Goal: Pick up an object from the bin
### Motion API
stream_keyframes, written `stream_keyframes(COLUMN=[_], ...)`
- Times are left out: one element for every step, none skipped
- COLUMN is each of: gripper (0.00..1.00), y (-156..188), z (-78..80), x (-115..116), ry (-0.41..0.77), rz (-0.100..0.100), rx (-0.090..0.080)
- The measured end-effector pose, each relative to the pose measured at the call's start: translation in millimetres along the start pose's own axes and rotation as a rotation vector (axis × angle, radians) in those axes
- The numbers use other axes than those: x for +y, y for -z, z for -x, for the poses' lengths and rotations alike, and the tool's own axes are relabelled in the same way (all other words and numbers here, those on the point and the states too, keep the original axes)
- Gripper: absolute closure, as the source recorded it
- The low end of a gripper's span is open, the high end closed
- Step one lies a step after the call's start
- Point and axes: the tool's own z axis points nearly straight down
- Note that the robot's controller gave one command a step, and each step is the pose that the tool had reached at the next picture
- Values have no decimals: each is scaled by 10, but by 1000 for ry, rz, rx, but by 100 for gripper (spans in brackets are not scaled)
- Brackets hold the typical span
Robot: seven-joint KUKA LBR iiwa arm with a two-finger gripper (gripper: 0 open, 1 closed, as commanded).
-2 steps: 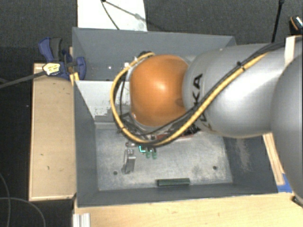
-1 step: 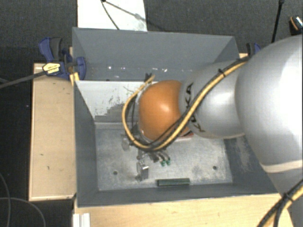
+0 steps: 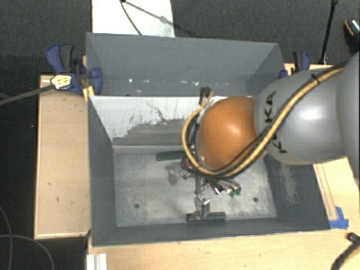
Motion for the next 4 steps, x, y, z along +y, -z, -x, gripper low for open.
stream_keyframes(gripper=[0, 0, 0, 0], y=[328, -462, -492, -490], z=[181, 538, 364, 61], x=[-677, -909, -975, -1663], ry=[22, -65, -292, -325], rz=[-6, 2, 1, -3], rx=[-12, -5, -4, -7])
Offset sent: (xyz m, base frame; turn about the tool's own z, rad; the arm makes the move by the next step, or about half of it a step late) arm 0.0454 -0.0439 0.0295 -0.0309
